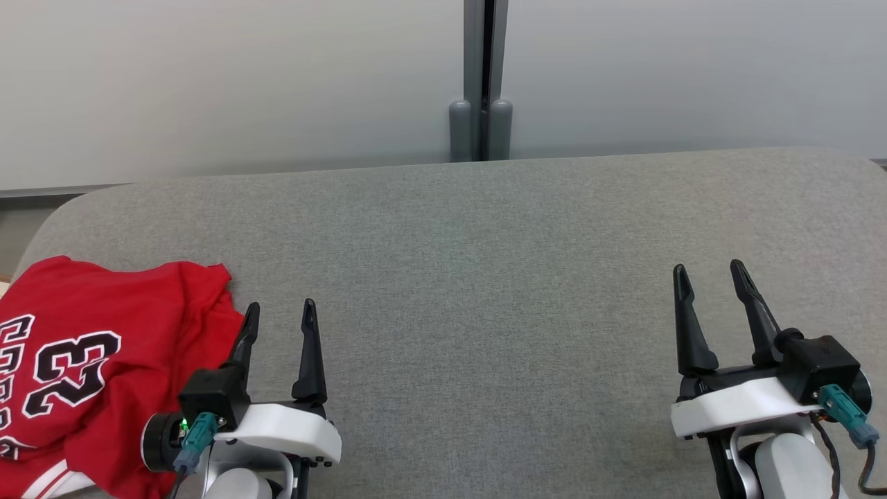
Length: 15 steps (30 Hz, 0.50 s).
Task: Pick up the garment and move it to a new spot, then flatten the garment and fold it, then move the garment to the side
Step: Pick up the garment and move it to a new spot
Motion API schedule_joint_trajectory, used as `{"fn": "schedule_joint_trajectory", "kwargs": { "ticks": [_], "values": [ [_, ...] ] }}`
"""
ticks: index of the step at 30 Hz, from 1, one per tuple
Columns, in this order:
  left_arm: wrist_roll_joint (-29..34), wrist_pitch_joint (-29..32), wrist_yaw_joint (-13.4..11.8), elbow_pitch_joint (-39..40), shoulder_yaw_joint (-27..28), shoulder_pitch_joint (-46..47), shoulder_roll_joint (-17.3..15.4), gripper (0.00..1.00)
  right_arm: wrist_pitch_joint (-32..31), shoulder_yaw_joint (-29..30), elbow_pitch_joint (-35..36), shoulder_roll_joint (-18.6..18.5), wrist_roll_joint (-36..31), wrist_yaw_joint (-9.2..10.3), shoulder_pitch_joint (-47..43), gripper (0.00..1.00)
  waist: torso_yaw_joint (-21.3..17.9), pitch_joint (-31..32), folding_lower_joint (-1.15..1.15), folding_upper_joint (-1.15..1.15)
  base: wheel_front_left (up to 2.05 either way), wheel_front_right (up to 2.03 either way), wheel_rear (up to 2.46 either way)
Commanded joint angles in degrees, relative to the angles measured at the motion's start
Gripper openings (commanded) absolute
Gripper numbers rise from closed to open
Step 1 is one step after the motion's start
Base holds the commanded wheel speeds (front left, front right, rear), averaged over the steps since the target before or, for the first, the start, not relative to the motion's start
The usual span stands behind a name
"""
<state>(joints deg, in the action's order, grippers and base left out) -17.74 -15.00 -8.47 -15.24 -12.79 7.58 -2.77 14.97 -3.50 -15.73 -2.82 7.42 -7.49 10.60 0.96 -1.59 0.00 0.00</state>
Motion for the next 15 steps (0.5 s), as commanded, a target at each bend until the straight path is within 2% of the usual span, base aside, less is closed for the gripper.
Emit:
{"fn": "schedule_joint_trajectory", "kwargs": {
  "ticks": [1,6,9,10,13,15],
  "values": [
    [0.1,-0.3,0.0,0.2,0.0,0.9,-0.2,1.0,0.3,-0.2,0.1,-0.1,0.3,0.0,-0.1,1.0,0.9,0.1,0.0,0.0,0.0,0.0,0.0],
    [0.5,-0.2,-0.2,0.4,-0.1,0.7,-0.2,1.0,0.3,-1.5,0.6,-0.2,0.7,0.0,-0.9,1.0,4.5,0.3,0.0,0.0,0.0,0.0,0.0],
    [0.8,-0.2,-0.2,0.5,0.0,0.7,-0.2,1.0,0.3,-3.1,0.8,-0.7,1.2,0.0,-1.3,1.0,8.0,0.3,0.0,0.0,0.0,0.0,0.0],
    [0.8,-0.2,-0.2,0.5,0.0,0.7,-0.2,1.0,0.3,-3.1,0.8,-0.7,1.2,0.0,-1.3,1.0,8.0,0.3,0.0,0.0,0.0,0.0,0.0],
    [0.8,-0.2,-0.6,0.7,1.0,0.3,-0.2,1.0,0.3,-5.1,1.0,-1.1,1.4,0.0,-1.6,1.0,11.8,0.3,0.0,0.0,0.0,0.0,0.0],
    [1.3,-0.2,-0.4,1.2,1.9,0.3,-0.2,1.0,0.3,-6.2,1.2,-1.4,1.6,0.0,-1.5,1.0,15.7,0.1,0.0,0.0,0.0,0.0,0.0]
  ]
}}
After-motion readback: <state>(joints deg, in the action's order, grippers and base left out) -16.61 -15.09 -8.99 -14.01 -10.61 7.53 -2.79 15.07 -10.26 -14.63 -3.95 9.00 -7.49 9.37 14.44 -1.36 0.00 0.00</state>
